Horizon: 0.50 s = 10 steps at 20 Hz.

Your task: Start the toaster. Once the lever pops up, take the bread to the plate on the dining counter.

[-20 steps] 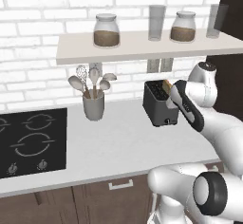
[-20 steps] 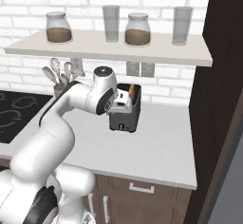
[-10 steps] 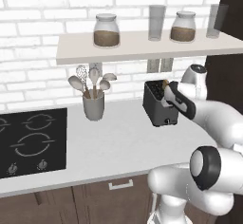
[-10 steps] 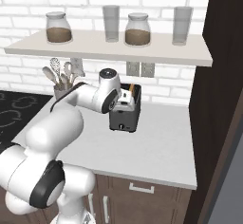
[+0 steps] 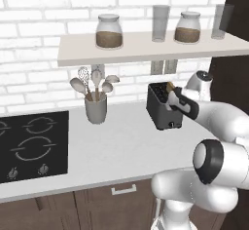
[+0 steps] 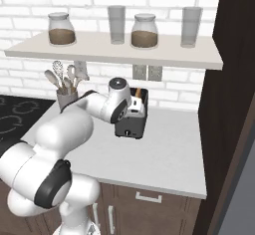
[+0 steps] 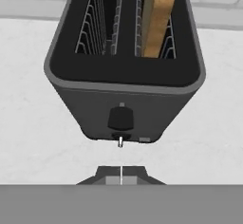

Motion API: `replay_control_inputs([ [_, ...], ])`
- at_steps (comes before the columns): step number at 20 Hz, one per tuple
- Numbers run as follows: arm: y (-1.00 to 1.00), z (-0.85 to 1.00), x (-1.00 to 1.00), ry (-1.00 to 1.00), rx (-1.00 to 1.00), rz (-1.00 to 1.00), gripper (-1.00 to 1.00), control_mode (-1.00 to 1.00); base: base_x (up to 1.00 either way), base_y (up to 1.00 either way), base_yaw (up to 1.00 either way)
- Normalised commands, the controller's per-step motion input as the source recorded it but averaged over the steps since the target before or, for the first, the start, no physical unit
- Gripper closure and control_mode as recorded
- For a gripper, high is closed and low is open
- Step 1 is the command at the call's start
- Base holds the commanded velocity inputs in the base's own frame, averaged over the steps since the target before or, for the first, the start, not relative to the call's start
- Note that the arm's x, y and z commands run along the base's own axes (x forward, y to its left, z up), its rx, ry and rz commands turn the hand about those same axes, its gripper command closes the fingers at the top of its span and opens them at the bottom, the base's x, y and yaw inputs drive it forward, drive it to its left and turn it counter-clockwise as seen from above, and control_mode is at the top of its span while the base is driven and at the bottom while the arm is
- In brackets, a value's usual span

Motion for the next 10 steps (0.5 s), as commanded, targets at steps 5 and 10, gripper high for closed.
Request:
replay_control_inputs([
  [5, 0.0, -0.19, 0.35, -0.01, 0.0, 0.0, 1.0, -1.0, 0.0, 0.0, 0.0],
  [10, 0.0, -0.05, 0.35, 0.0, 0.0, 0.0, 1.0, -1.0, 0.0, 0.0, 0.0],
])
